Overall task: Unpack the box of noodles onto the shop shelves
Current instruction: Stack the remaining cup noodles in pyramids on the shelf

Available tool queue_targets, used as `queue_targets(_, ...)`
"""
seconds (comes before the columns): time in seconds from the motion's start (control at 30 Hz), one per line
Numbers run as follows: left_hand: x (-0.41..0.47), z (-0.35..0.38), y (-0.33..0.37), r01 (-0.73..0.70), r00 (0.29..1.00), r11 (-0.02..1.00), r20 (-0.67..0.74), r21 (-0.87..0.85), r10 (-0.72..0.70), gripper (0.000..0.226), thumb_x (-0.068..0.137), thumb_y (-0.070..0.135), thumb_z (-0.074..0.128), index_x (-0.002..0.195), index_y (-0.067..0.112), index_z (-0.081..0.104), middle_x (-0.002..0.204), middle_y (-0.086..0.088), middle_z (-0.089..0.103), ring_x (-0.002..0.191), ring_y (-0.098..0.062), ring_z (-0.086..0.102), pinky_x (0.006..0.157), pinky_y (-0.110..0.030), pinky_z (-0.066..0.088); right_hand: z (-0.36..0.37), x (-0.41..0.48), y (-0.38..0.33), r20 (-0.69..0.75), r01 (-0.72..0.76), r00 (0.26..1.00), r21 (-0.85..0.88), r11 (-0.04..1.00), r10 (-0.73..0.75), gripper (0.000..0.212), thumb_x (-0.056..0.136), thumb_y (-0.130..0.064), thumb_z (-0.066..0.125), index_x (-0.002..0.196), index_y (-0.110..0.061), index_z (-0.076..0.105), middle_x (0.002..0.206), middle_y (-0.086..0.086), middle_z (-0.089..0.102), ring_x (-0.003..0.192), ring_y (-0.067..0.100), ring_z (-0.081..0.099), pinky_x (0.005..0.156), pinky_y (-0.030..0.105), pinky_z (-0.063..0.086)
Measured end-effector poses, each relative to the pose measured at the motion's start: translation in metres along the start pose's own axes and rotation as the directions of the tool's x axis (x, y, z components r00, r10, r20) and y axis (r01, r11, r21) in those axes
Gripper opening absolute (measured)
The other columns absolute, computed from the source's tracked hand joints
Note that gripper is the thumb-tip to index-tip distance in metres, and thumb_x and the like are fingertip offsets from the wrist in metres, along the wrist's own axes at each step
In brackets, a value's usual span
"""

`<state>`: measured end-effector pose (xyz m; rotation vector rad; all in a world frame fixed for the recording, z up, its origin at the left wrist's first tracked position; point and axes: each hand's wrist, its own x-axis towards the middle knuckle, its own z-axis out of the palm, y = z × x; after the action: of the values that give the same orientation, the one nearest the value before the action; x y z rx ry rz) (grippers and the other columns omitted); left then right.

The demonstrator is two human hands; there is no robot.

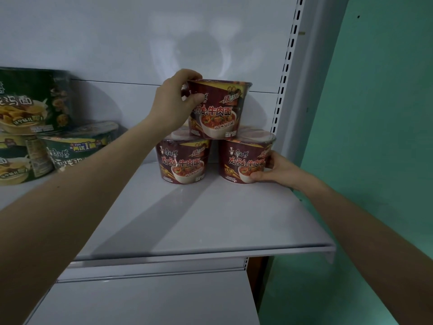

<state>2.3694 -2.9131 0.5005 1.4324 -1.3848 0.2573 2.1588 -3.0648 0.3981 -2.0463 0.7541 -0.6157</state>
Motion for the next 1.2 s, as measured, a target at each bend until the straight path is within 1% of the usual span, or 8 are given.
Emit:
queue_targets(0.2, -0.001, 0.0, 0.002, 0.032, 0.999, 0.995, -0.022, -0.098, -0.034, 0.034, 0.087, 0.008, 0.06, 0.12, 0.006, 0.054, 0.106, 0.005, 0.049, 0.111, -0.018, 0.052, 0.095, -0.032, 0.048, 0.001, 0.002, 0.0, 0.039, -0.039, 0.999, 0.035, 0.999, 0.037, 0.078, 0.073, -0.009, 0.075, 0.136, -0.012, 0.03, 0.125, -0.003, 0.048, 0.116, 0.013, 0.048, 0.097, 0.024, 0.037)
queue_targets(0.4, 0.003, -0.006, -0.002, 0.036, 0.997, 0.995, 0.065, -0.093, -0.03, 0.033, 0.087, 0.006, 0.06, 0.119, 0.008, 0.054, 0.109, 0.0, 0.049, 0.11, -0.027, 0.056, 0.096, -0.038, 0.049, -0.002, 0.006, 0.005, 0.064, -0.079, 0.995, 0.065, 0.995, 0.075, 0.097, 0.061, -0.021, 0.085, 0.139, -0.013, 0.027, 0.137, 0.003, 0.047, 0.122, 0.018, 0.049, 0.107, 0.035, 0.038)
queue_targets(0.5, 0.004, -0.008, -0.002, 0.047, 0.996, 0.992, 0.081, -0.118, -0.037, 0.031, 0.089, 0.009, 0.057, 0.12, 0.009, 0.055, 0.112, 0.0, 0.051, 0.112, -0.025, 0.056, 0.092, -0.032, 0.048, -0.002, 0.006, 0.003, 0.08, -0.095, 0.993, 0.041, 0.995, 0.092, 0.111, 0.047, -0.035, 0.086, 0.139, -0.015, 0.028, 0.135, 0.001, 0.049, 0.122, 0.017, 0.049, 0.108, 0.036, 0.038)
queue_targets(0.6, 0.004, -0.008, 0.0, 0.064, 0.996, 0.988, 0.062, -0.138, -0.056, 0.027, 0.092, 0.014, 0.054, 0.119, 0.011, 0.057, 0.109, 0.002, 0.053, 0.106, -0.018, 0.056, 0.082, -0.025, 0.047, -0.003, 0.006, 0.003, 0.076, -0.097, 0.993, 0.047, 0.994, 0.093, 0.103, 0.057, -0.027, 0.086, 0.14, -0.014, 0.027, 0.137, 0.003, 0.047, 0.122, 0.018, 0.048, 0.108, 0.036, 0.037)
queue_targets(0.7, 0.007, -0.008, 0.003, 0.063, 0.998, 0.993, 0.004, -0.1, -0.063, 0.023, 0.09, 0.015, 0.057, 0.112, 0.012, 0.062, 0.101, 0.003, 0.056, 0.101, -0.017, 0.056, 0.082, -0.028, 0.049, -0.002, 0.007, 0.003, 0.068, -0.097, 0.993, 0.047, 0.994, 0.094, 0.089, 0.069, -0.015, 0.079, 0.14, -0.012, 0.025, 0.137, 0.004, 0.046, 0.123, 0.019, 0.047, 0.106, 0.033, 0.038)
queue_targets(0.93, 0.008, -0.003, 0.013, 0.058, 0.997, 0.998, -0.056, -0.022, -0.059, 0.024, 0.085, 0.019, 0.063, 0.107, 0.012, 0.067, 0.09, 0.006, 0.053, 0.091, -0.013, 0.053, 0.084, -0.035, 0.051, -0.001, 0.007, 0.002, 0.059, -0.095, 0.994, 0.062, 0.994, 0.091, 0.089, 0.068, -0.016, 0.079, 0.139, -0.012, 0.026, 0.135, 0.004, 0.047, 0.122, 0.02, 0.049, 0.107, 0.036, 0.039)
queue_targets(1.07, 0.007, -0.001, 0.016, 0.055, 0.994, 0.998, -0.093, -0.015, -0.056, 0.023, 0.085, 0.02, 0.064, 0.106, 0.011, 0.067, 0.088, 0.007, 0.054, 0.087, -0.011, 0.053, 0.075, -0.027, 0.047, 0.001, 0.003, 0.0, 0.072, -0.077, 0.995, 0.057, 0.995, 0.072, 0.076, 0.073, -0.011, 0.075, 0.135, -0.013, 0.032, 0.12, -0.003, 0.054, 0.115, 0.016, 0.051, 0.1, 0.028, 0.04)
queue_targets(1.2, 0.007, 0.002, 0.018, 0.053, 0.989, 0.998, -0.137, 0.02, -0.05, 0.023, 0.085, 0.019, 0.064, 0.106, 0.012, 0.067, 0.09, 0.007, 0.055, 0.074, 0.0, 0.046, 0.062, 0.001, 0.035, 0.001, 0.002, -0.001, 0.08, -0.064, 0.995, 0.045, 0.997, 0.061, 0.072, 0.074, -0.013, 0.074, 0.133, -0.015, 0.035, 0.116, -0.006, 0.054, 0.115, 0.015, 0.051, 0.102, 0.028, 0.039)
